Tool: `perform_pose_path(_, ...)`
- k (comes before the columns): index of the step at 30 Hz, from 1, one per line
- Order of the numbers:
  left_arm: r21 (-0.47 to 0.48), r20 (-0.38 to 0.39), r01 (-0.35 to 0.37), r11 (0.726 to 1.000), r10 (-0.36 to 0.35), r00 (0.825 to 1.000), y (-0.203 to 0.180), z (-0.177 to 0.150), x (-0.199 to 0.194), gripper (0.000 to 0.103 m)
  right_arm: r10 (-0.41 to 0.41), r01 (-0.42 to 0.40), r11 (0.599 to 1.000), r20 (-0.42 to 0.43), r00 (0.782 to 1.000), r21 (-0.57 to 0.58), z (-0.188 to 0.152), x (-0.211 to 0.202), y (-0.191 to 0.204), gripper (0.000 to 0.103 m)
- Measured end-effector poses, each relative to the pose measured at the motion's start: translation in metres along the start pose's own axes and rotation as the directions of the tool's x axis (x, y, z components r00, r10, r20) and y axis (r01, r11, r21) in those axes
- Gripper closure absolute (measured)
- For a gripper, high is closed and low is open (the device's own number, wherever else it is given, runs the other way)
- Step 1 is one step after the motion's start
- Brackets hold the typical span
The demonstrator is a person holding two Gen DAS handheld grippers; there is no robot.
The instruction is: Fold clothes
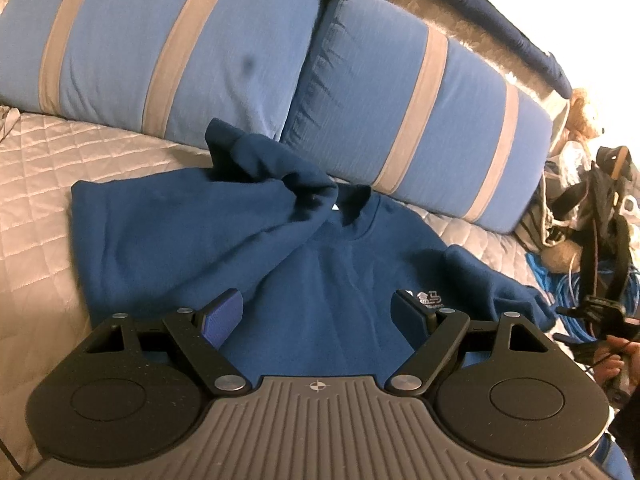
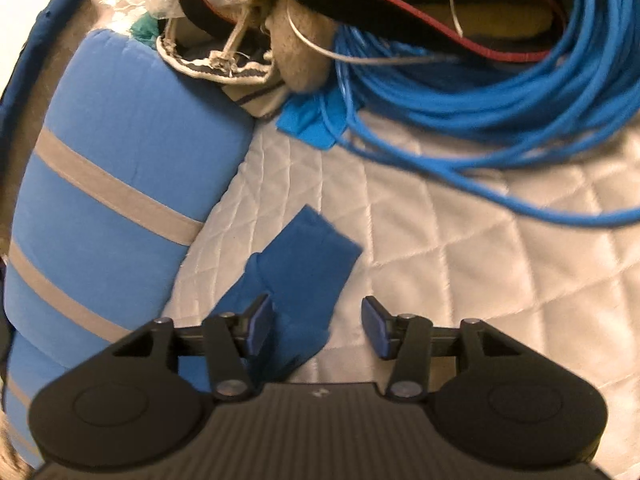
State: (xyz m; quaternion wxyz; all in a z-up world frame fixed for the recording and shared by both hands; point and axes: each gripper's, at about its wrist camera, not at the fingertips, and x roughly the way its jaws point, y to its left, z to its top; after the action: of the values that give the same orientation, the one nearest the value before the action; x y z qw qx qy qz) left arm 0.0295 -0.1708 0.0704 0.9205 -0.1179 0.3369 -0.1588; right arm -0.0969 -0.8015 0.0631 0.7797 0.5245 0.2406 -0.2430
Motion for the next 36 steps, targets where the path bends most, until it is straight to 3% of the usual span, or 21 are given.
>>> perform_pose_path(3, -0.002, 0.005, 0.002, 1.0, -0.002, 1.0, -0.001, 0.0, 0.0, 0.021, -0.006, 0.006, 0.999, 0.005, 1.0, 0.038, -0.003, 0.009, 0.004, 0.04)
perform_pose_path(6, -0.001, 0.021, 0.023, 1.0, -0.023, 1.0, -0.002, 0.001, -0.002, 0.021, -0.051, 0.051, 0.999, 0.032, 0.998, 0.017, -0.005, 0.016, 0.012, 0.049)
perform_pose_path(7, 0.0, 0.029, 0.032, 0.999, -0.032, 0.999, -0.002, 0.001, -0.003, 0.021, -0.068, 0.068, 0.998, 0.037, 0.997, -0.002, -0.005, 0.019, 0.016, 0.073)
perform_pose_path(8, 0.003, 0.039, 0.043, 0.999, -0.043, 0.998, -0.003, 0.001, -0.005, 0.021, -0.079, 0.081, 0.996, 0.042, 0.996, -0.025, -0.005, 0.02, 0.019, 0.084)
perform_pose_path(10, 0.013, 0.058, 0.065, 0.998, -0.066, 0.996, -0.007, 0.001, -0.008, 0.021, -0.101, 0.105, 0.992, 0.051, 0.994, -0.07, -0.005, 0.022, 0.025, 0.092)
perform_pose_path(15, 0.046, 0.096, 0.113, 0.993, -0.117, 0.989, -0.017, 0.0, -0.013, 0.021, -0.018, 0.035, 0.987, 0.105, 0.994, -0.159, 0.01, 0.004, 0.032, 0.093)
perform_pose_path(20, 0.071, 0.105, 0.123, 0.99, -0.13, 0.986, -0.024, -0.001, -0.015, 0.021, 0.026, 0.046, 0.956, 0.24, 0.971, -0.29, 0.042, -0.037, 0.045, 0.094)
perform_pose_path(24, 0.07, 0.112, 0.119, 0.99, -0.127, 0.986, -0.024, -0.002, -0.015, 0.021, 0.014, 0.133, 0.922, 0.373, 0.928, -0.365, 0.083, -0.085, 0.046, 0.094)
perform_pose_path(27, 0.062, 0.118, 0.121, 0.991, -0.127, 0.985, -0.023, -0.002, -0.016, 0.021, -0.032, 0.211, 0.909, 0.445, 0.895, -0.36, 0.105, -0.118, 0.033, 0.094)
perform_pose_path(31, 0.061, 0.123, 0.124, 0.99, -0.13, 0.984, -0.024, -0.002, -0.017, 0.021, -0.092, 0.312, 0.874, 0.503, 0.86, -0.373, 0.11, -0.147, 0.013, 0.094)
perform_pose_path(36, 0.059, 0.124, 0.117, 0.991, -0.123, 0.985, -0.023, -0.002, -0.018, 0.021, -0.133, 0.341, 0.876, 0.508, 0.851, -0.341, 0.109, -0.161, -0.013, 0.095)
